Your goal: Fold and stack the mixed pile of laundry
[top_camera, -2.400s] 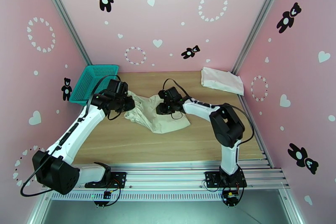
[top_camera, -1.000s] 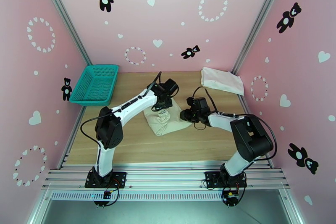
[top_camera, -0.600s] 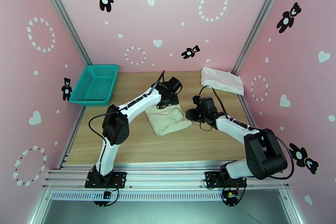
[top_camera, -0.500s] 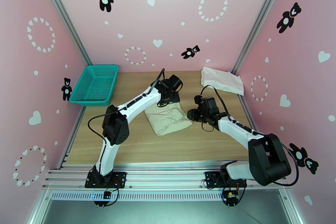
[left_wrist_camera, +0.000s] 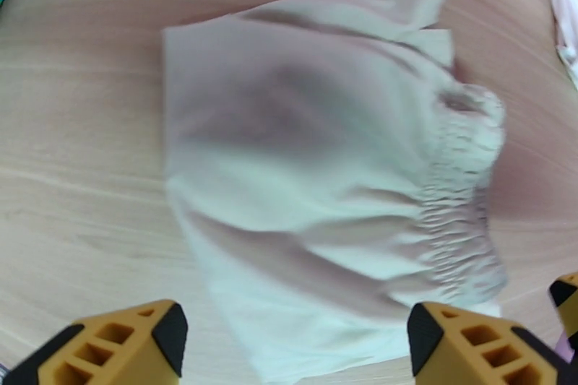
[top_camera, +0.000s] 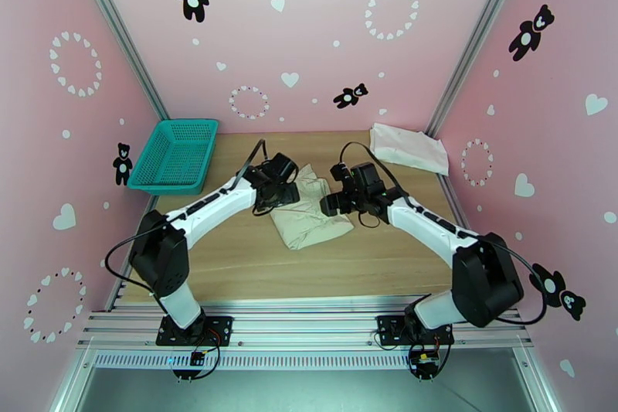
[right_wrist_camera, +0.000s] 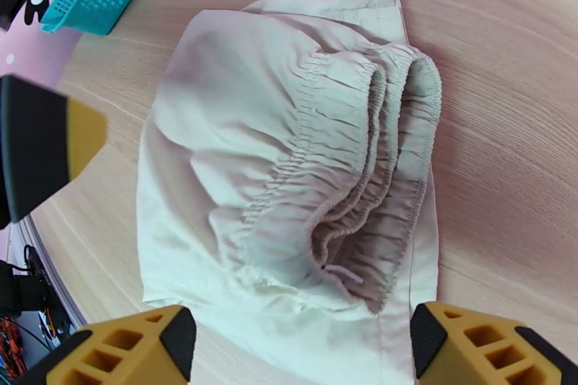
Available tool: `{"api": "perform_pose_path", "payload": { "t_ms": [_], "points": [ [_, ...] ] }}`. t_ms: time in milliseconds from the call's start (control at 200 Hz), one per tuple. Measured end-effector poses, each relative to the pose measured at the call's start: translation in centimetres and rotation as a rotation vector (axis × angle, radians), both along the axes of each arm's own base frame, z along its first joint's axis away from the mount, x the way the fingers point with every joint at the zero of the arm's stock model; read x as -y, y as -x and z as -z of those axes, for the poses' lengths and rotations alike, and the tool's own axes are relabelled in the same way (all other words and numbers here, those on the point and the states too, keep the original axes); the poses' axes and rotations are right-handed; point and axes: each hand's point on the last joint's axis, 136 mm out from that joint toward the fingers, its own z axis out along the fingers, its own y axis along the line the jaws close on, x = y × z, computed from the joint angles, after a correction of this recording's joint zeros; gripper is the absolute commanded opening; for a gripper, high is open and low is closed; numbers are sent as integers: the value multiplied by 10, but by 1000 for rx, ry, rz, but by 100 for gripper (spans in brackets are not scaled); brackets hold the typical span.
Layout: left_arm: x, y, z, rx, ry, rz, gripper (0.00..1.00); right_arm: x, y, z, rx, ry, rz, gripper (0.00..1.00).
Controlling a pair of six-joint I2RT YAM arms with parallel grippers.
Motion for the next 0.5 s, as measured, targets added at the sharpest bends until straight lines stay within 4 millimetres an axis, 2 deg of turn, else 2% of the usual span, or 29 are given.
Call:
{"api": "perform_pose_path", "payload": {
  "t_ms": [95,230,385,501],
  "points": [
    [-15,10,25,-33,33,-23,94,-6,-17,23,-71,52,-16,86],
    [-22,12,53,-62,78,-42,94,-10,-32,48,-170,94,-27,88],
    [-20,-3,58,-34,117,-54,94,4,-32,67,-261,139,-4,89],
    [-18,-9,68,-38,124,-56,94,17,-27,72,-308,160,19,90]
  ]
}}
